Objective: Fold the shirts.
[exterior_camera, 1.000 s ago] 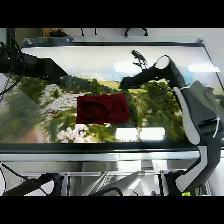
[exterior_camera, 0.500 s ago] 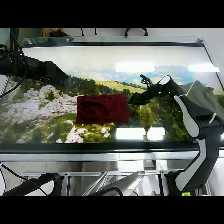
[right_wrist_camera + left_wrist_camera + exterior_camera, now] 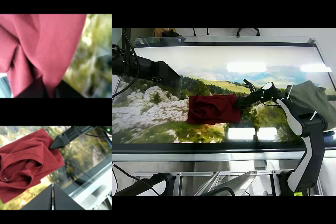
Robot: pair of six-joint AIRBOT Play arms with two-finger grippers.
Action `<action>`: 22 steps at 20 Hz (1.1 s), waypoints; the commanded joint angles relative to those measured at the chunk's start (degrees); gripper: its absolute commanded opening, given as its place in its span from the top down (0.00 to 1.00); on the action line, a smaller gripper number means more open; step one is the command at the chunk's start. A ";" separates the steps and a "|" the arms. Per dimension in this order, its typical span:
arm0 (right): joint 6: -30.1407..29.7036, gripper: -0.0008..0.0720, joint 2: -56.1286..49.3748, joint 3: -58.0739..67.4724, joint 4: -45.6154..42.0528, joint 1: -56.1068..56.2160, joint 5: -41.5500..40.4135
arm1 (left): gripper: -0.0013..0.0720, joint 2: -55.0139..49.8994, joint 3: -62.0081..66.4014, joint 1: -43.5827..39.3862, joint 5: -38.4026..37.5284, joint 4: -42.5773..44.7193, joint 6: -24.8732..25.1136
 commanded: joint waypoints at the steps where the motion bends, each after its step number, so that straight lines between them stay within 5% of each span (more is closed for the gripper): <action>1: -1.20 0.96 2.60 2.43 7.89 0.33 4.24 | 0.95 0.02 -0.02 -0.02 0.00 0.04 0.00; 5: -0.28 0.97 11.89 13.07 7.98 -3.02 4.02 | 0.95 0.02 -0.02 -0.02 -0.61 0.04 -0.02; 10: 11.54 0.96 14.36 27.32 7.41 -19.34 1.25 | 0.95 0.02 -0.02 -0.02 -0.90 0.02 -0.04; 14: 15.82 0.97 14.12 28.63 7.56 -33.44 -3.50 | 0.95 0.02 -0.02 -0.02 -0.90 0.02 -0.04; 22: 23.37 0.96 14.03 28.63 7.54 -47.63 -0.39 | 0.95 0.00 -0.02 -0.02 -0.42 0.04 -0.04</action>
